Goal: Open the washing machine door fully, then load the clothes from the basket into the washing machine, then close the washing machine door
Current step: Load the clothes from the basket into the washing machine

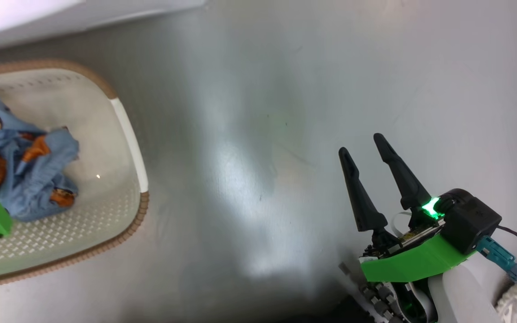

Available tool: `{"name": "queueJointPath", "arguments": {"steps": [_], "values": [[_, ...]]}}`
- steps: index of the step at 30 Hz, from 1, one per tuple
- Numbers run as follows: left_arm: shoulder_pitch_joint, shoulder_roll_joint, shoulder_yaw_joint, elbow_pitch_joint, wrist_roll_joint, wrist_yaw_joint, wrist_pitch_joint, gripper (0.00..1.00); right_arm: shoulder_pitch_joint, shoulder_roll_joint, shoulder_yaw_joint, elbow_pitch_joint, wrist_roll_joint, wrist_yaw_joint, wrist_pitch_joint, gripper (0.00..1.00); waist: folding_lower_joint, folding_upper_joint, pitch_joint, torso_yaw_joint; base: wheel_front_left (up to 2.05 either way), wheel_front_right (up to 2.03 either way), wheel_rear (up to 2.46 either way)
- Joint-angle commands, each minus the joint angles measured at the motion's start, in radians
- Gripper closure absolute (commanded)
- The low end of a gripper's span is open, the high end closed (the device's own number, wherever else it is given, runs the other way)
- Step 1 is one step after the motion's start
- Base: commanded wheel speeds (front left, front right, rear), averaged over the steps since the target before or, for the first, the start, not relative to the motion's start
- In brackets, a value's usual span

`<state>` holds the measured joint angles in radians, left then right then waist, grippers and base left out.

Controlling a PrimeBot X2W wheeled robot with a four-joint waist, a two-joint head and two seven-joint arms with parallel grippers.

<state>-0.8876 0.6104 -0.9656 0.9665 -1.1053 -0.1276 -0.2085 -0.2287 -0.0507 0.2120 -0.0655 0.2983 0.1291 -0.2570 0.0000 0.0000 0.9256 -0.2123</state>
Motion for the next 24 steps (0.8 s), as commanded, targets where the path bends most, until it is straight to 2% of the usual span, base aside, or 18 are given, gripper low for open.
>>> {"name": "queueJointPath", "arguments": {"steps": [1,6,10,18,24], "values": [[0.047,0.036,0.016,-0.012,-0.009,-0.003,-0.030,1.00,0.022,0.001,0.012,-0.008,-0.005,0.002,-0.005,0.00,0.0000,0.0000,-0.067,0.022,0.00,0.00,0.00],[0.087,0.021,0.023,-0.038,-0.010,-0.003,-0.051,1.00,0.026,0.001,-0.001,0.003,-0.015,0.002,-0.005,0.00,0.0000,0.0000,-0.143,0.039,0.00,0.00,0.00],[0.115,0.009,0.076,-0.079,0.018,-0.003,-0.053,1.00,0.030,0.001,-0.012,0.013,-0.025,0.002,-0.005,0.00,0.0000,0.0000,-0.194,0.059,0.00,0.00,0.00],[0.217,-0.022,0.240,-0.169,0.137,-0.003,-0.053,1.00,0.032,0.001,-0.015,0.034,-0.035,0.002,-0.005,0.00,0.0000,0.0000,-0.287,0.082,0.00,0.00,0.00],[0.329,-0.061,0.408,-0.248,0.236,-0.003,-0.053,1.00,0.048,0.001,-0.021,0.050,-0.034,0.002,-0.005,0.00,0.0000,0.0000,-0.372,0.088,0.00,0.00,0.00]]}}
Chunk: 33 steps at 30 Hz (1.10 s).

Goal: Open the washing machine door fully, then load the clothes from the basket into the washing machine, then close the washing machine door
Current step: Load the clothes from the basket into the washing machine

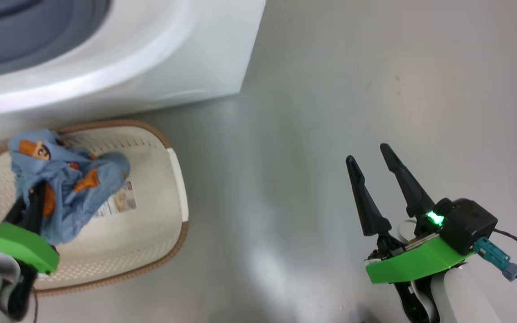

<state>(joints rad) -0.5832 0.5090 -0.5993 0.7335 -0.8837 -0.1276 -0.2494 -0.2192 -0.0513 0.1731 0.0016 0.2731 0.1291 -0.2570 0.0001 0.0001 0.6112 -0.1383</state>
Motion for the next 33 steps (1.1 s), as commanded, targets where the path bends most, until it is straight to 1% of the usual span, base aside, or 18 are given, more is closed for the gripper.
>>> {"name": "queueJointPath", "arguments": {"steps": [1,10,16,22,23,28,33], "values": [[0.045,0.032,0.068,-0.031,0.030,-0.003,-0.012,1.00,0.041,0.001,0.018,-0.013,-0.011,0.002,-0.005,0.00,-0.0001,-0.0001,-0.072,0.015,0.00,0.00,0.00],[0.231,-0.052,0.294,-0.186,0.190,-0.003,-0.012,1.00,0.067,0.001,0.016,0.027,-0.031,0.002,-0.005,0.00,-0.0001,-0.0001,-0.209,0.026,0.00,0.00,0.00],[0.338,-0.116,0.403,-0.289,0.279,-0.003,-0.012,1.00,0.096,0.001,0.009,0.050,-0.043,0.002,-0.005,0.00,-0.0001,-0.0001,-0.291,0.036,0.00,0.00,0.00],[0.428,-0.174,0.491,-0.395,0.355,-0.003,-0.012,1.00,0.123,0.001,0.003,0.071,-0.049,0.002,-0.005,0.00,-0.0001,-0.0001,-0.368,0.045,0.00,0.00,0.00],[0.428,-0.174,0.491,-0.395,0.355,-0.003,-0.012,1.00,0.123,0.001,0.003,0.071,-0.049,0.002,-0.005,0.00,-0.0001,-0.0001,-0.368,0.045,0.00,0.00,0.00],[0.482,-0.213,0.539,-0.468,0.420,-0.003,-0.012,1.00,0.141,0.001,-0.005,0.084,-0.054,0.002,-0.005,0.00,-0.0001,-0.0001,-0.424,0.059,0.00,0.00,0.00],[0.539,-0.263,0.599,-0.554,0.485,-0.003,-0.012,1.00,0.158,0.001,-0.012,0.096,-0.064,0.002,-0.005,0.00,-0.0001,-0.0001,-0.480,0.072,0.00,0.00,0.00]]}}
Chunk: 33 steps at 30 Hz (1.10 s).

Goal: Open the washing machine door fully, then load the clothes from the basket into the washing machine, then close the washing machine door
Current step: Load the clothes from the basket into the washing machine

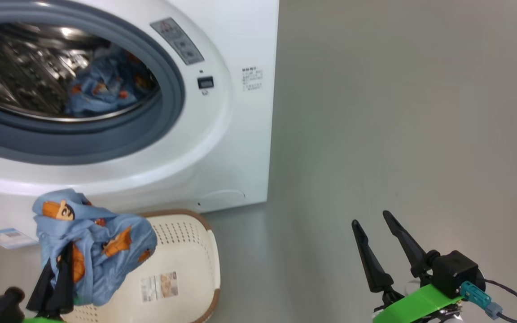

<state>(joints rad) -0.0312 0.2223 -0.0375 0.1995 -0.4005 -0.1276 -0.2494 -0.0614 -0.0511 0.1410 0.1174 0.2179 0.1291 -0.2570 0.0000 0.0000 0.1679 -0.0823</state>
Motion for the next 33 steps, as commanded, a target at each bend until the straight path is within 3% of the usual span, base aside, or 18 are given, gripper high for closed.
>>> {"name": "queueJointPath", "arguments": {"steps": [1,16,33], "values": [[-0.001,0.017,0.048,-0.039,0.019,-0.003,-0.012,1.00,0.004,0.001,0.018,-0.019,-0.009,0.002,-0.005,0.00,0.0000,0.0000,-0.047,0.018,0.00,0.00,0.00],[0.146,-0.074,0.159,-0.202,0.146,-0.003,-0.012,1.00,0.047,0.001,-0.003,-0.002,-0.025,0.002,-0.005,0.00,0.0000,0.0000,-0.165,0.041,0.00,0.00,0.00],[0.216,-0.121,0.199,-0.234,0.183,-0.003,-0.012,1.00,0.060,0.001,-0.009,-0.008,-0.026,0.002,-0.005,0.00,0.0000,0.0000,-0.190,0.043,0.00,0.00,0.00]]}}
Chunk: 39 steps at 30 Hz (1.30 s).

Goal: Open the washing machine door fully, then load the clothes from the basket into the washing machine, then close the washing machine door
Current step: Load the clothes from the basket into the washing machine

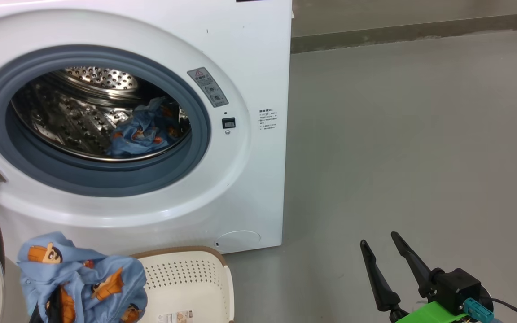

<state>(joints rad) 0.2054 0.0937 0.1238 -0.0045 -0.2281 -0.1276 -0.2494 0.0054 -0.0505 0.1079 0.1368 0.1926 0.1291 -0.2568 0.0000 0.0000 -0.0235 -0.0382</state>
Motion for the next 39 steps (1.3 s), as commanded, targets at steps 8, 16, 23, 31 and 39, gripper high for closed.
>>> {"name": "queueJointPath", "arguments": {"steps": [8,16,23,31,39], "values": [[-0.032,0.003,0.022,-0.031,0.003,-0.003,-0.012,1.00,-0.007,0.000,0.031,-0.029,0.005,0.002,-0.005,0.00,0.0000,0.0000,0.011,-0.005,0.00,0.00,0.00],[-0.106,0.002,-0.019,-0.020,-0.020,-0.003,-0.012,1.00,-0.009,0.000,0.041,-0.035,0.013,0.002,-0.005,0.00,0.0000,0.0000,0.058,-0.013,0.00,0.00,0.00],[-0.250,0.042,-0.039,0.012,-0.055,-0.003,-0.012,1.00,-0.032,0.000,0.050,-0.061,0.003,0.002,-0.005,0.00,0.0000,0.0000,0.165,-0.025,0.00,0.00,0.00],[-0.421,0.123,-0.042,0.053,-0.093,-0.003,-0.012,1.00,-0.078,0.000,0.066,-0.100,-0.003,0.002,-0.005,0.00,0.0000,0.0000,0.286,-0.051,0.00,0.00,0.00],[-0.576,0.197,-0.057,0.095,-0.135,-0.003,-0.012,1.00,-0.110,0.000,0.080,-0.124,-0.001,0.002,-0.005,0.00,0.0000,0.0000,0.401,-0.065,0.00,0.00,0.00]]}}
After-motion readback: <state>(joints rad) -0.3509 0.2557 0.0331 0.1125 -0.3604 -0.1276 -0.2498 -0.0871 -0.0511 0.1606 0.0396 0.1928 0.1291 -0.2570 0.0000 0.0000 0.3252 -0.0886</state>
